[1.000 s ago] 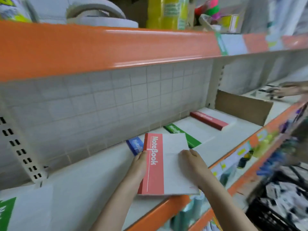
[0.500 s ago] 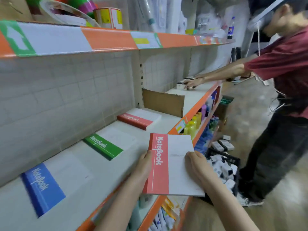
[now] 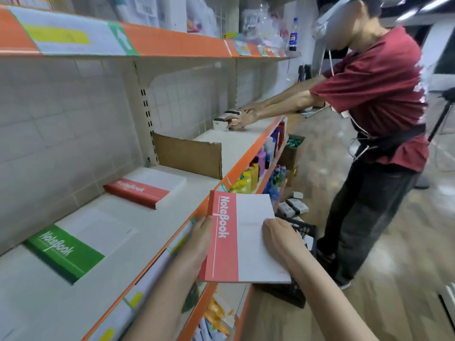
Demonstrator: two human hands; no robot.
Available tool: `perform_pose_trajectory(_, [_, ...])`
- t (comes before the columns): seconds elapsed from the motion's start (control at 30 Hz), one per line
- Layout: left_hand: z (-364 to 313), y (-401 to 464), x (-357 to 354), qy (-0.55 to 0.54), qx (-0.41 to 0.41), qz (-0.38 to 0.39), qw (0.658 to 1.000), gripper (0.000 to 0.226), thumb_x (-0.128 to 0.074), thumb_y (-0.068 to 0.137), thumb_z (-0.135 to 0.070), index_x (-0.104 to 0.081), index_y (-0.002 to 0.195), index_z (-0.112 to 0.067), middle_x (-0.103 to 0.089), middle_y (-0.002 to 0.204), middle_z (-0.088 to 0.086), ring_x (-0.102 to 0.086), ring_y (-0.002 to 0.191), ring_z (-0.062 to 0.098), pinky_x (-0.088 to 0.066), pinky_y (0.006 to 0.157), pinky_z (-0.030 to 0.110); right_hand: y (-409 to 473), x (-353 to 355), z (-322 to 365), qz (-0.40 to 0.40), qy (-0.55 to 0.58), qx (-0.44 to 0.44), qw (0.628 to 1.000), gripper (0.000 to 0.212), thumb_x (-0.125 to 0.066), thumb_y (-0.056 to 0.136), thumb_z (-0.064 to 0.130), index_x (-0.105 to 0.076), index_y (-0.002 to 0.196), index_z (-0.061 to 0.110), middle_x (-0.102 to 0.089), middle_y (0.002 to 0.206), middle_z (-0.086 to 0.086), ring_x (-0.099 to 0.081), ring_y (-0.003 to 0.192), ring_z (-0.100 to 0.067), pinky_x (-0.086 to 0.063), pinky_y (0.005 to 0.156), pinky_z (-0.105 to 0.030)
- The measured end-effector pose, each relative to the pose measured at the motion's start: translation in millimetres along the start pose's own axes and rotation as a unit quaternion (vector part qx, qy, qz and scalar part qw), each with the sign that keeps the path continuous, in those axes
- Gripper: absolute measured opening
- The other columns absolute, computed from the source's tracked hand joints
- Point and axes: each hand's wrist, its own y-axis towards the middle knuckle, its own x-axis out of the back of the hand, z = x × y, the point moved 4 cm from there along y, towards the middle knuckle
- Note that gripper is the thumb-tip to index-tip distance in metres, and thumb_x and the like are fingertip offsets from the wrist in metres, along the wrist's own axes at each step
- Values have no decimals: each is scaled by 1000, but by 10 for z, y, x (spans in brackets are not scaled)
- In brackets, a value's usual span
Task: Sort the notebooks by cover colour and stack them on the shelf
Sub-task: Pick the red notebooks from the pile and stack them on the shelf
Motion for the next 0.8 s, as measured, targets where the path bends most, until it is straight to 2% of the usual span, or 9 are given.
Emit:
perform_pose_trajectory(0.07, [-66, 149, 78, 10, -1, -23, 1000, 33, -38, 99, -35, -65, 90, -17, -70, 86, 8, -69, 79, 24, -55, 79, 37, 204, -100, 97, 22, 0, 3, 1000, 25, -36, 97, 21, -55, 108, 9, -53, 104, 4, -51, 91, -5, -34, 53, -17])
perform_pose_trajectory(0.17, [-141, 391, 238, 10, 23, -57, 998, 35, -39, 98, -40, -63, 94, -14, -70, 86, 11, -69, 84, 30, -54, 88, 45, 551, -337, 279, 66, 2, 4, 998, 24, -36, 96, 26, -59, 95, 18, -63, 102, -9, -59, 96, -23, -45, 80, -29])
perform_pose_trajectory(0.23, [-184, 548, 361, 17, 38, -94, 995, 32, -40, 99, -38, -61, 87, -16, -68, 87, 10, -68, 88, 31, -52, 91, 46, 763, -506, 410, 98, 11, 23, 995, 23, -36, 96, 24, -57, 87, 20, -63, 96, -2, -59, 88, -17, -43, 73, -28])
perform_pose_trajectory(0.3, [-195, 687, 501, -8, 48, -139, 989, 29, -40, 100, -35, -61, 93, -16, -67, 87, 9, -67, 83, 27, -54, 79, 40, 910, -684, 527, 128, 27, 36, 991, 24, -37, 97, 22, -56, 82, 21, -62, 88, 2, -58, 80, -13, -42, 67, -24])
perform_pose_trajectory(0.4, [-173, 821, 710, -70, 53, -188, 978, 31, -40, 100, -32, -60, 110, -11, -67, 78, 7, -64, 67, 19, -42, 55, 25, 1067, -936, 686, 165, 23, 52, 985, 23, -37, 95, 22, -59, 95, 17, -64, 95, -3, -59, 84, -15, -43, 71, -27])
perform_pose_trajectory(0.57, [-124, 908, 948, -131, 50, -237, 961, 33, -41, 100, -33, -62, 111, -10, -70, 83, 10, -66, 72, 24, -47, 62, 27, 1330, -1342, 898, 237, -12, 79, 968, 31, -35, 94, 23, -59, 104, 5, -63, 108, -16, -60, 93, -24, -46, 76, -32])
perform_pose_trajectory(0.67, [-89, 904, 1084, -160, 43, -274, 947, 32, -41, 100, -33, -65, 100, -12, -71, 74, 6, -66, 60, 18, -48, 52, 21, 1426, -1570, 995, 276, -39, 90, 956, 37, -36, 97, 23, -55, 113, -3, -61, 114, -22, -61, 103, -32, -48, 88, -38])
perform_pose_trajectory(0.73, [-76, 893, 1152, -176, 40, -287, 941, 32, -41, 99, -35, -66, 97, -15, -72, 70, 4, -68, 57, 17, -48, 50, 20, 1501, -1715, 1066, 306, -34, 109, 945, 40, -37, 97, 22, -52, 111, -11, -61, 109, -28, -61, 98, -39, -50, 80, -39])
perform_pose_trajectory(0.8, [-66, 883, 1216, -184, 39, -294, 937, 33, -41, 99, -39, -66, 96, -19, -74, 74, 3, -71, 61, 17, -51, 56, 24, 1581, -1840, 1144, 332, -32, 131, 934, 36, -41, 96, 22, -55, 90, -11, -63, 84, -19, -62, 73, -28, -42, 63, -27])
